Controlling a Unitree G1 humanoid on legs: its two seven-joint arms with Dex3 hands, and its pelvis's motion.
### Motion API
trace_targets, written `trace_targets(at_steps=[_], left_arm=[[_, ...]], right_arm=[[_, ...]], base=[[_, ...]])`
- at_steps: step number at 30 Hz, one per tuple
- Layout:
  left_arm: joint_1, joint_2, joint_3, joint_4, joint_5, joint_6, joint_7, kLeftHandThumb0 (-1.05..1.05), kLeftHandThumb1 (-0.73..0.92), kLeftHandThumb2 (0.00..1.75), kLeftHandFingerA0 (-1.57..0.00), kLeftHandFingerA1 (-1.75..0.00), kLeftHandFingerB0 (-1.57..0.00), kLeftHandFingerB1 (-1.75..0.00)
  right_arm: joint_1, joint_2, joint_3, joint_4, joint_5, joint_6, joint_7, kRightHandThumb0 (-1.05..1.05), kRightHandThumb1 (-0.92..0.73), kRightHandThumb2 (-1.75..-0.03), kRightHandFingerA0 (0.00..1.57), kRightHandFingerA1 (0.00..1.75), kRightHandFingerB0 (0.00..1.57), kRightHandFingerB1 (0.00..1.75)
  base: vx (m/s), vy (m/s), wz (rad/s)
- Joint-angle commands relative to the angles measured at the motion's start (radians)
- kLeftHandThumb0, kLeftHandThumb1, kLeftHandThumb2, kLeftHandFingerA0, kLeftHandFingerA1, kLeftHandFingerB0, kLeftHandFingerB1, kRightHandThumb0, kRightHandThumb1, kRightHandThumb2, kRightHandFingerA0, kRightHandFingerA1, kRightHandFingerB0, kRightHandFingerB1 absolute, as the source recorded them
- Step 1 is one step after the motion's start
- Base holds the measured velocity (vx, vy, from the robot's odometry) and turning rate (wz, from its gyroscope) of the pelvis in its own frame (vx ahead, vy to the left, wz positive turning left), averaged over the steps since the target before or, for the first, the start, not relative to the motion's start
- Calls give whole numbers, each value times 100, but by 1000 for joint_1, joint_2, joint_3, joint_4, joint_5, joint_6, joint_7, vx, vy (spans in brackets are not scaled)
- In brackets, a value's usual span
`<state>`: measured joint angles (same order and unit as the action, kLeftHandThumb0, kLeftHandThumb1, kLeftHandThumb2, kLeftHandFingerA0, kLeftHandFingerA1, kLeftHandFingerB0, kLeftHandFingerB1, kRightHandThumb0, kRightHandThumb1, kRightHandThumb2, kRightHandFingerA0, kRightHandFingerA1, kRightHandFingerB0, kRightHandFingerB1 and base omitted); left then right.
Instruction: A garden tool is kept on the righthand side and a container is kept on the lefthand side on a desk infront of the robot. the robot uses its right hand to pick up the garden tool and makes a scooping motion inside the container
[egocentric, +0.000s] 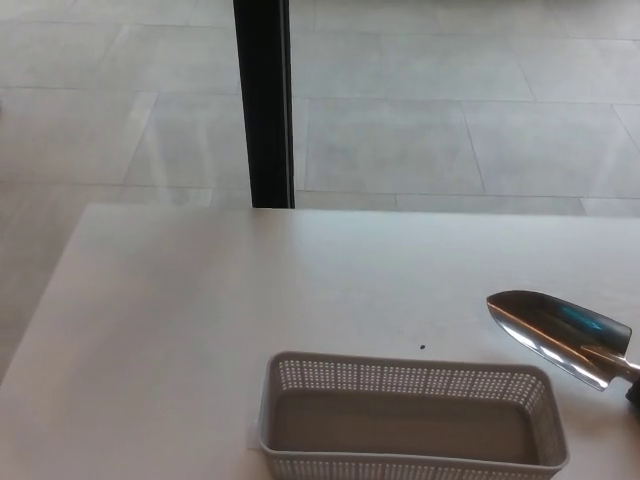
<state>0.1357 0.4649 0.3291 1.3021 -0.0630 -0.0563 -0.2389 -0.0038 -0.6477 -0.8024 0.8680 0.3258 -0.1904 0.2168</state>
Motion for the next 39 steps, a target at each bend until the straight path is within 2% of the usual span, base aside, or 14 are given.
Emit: trace_targets(at_steps=[1, 2, 5, 6, 7, 9, 11, 12, 15, 18, 27, 28, 32, 39], left_arm=[[6, 17, 3, 0, -10, -3, -1, -90, -12, 117, -89, -127, -75, -117], [3, 16, 11, 4, -17, 1, 0, -86, -9, 116, -89, -125, -73, -116], [0, 16, 7, 3, -12, -2, 5, -88, -11, 115, -95, -126, -76, -115], [-3, 13, 10, 5, -14, -4, 11, -86, -12, 117, -94, -125, -78, -116], [-2, 14, 13, 3, -18, -7, 2, -87, -11, 114, -93, -124, -77, -116], [3, 9, 30, -4, -38, -12, -9, -94, -11, 112, -92, -128, -73, -125], [3, 4, 55, -6, -62, -8, -13, -99, -17, 117, -85, -133, -72, -131], [8, 3, 47, -10, -54, -30, -29, -97, -9, 111, -85, -133, -78, -122], [24, 7, 19, -29, -23, -58, -35, -102, -9, 115, -91, -136, -85, -118], [19, 4, 27, -32, -30, -45, -27, -95, -17, 122, -108, -140, -91, -122], [9, 2, 42, -23, -39, -44, -33, -102, -17, 119, -100, -143, -82, -126], [12, 2, 33, -27, -30, -50, -28, -103, -3, 105, -96, -125, -84, -116], [18, 1, 29, -29, -29, -56, -41, -105, -15, 118, -92, -148, -84, -125], [6, -8, 33, 0, -30, -34, -9, -89, -8, 109, -95, -122, -79, -110]], right_arm=[[-43, -28, 26, -291, 23, 30, -30, -90, -59, -104, 4, 24, 9, 19], [-56, -20, 51, -402, 31, 20, 0, -42, -30, -97, 1, 54, 0, 52], [-59, -14, 89, -536, 35, 59, 25, -44, -28, -96, 2, 56, 1, 52], [-56, -32, 141, -605, -19, 51, 35, -97, -74, -63, 3, 71, 12, 54], [-66, -30, 163, -629, -35, 36, 38, -99, -71, -62, 3, 77, 16, 55], [-65, -64, 234, -669, -131, 21, 42, -103, -65, -105, 0, 63, 4, 57], [-70, -69, 275, -691, -143, 24, 66, -105, -66, -105, 1, 53, 6, 52], [-70, -77, 320, -715, -184, 29, 72, -103, -66, -76, 0, 51, 9, 46], [-49, -102, 415, -752, -238, 53, 118, -93, -62, -104, 5, 6, 9, 20], [-51, -125, 508, -751, -319, 63, 112, -89, -59, -105, 1, 13, 6, 24], [-86, -157, 737, -672, -447, 127, 139, -105, -72, -115, 0, 3, 0, 6], [-91, -161, 760, -655, -456, 130, 150, -105, -72, -115, 0, 6, 0, 6], [-109, -161, 829, -597, -500, 133, 138, -105, -70, -116, 0, 9, 0, 6], [-147, -154, 909, -523, -543, 138, 121, -105, -71, -113, 0, 10, 1, 10]], base=[[0, 0, 0], [0, 0, 0], [0, 0, 0], [0, 0, 0], [0, 0, 0], [0, 0, 0], [0, 0, 0], [0, 0, 0], [0, 0, 0], [0, 0, 0], [0, 0, 0], [0, 0, 0], [0, 0, 0], [0, 0, 0]])
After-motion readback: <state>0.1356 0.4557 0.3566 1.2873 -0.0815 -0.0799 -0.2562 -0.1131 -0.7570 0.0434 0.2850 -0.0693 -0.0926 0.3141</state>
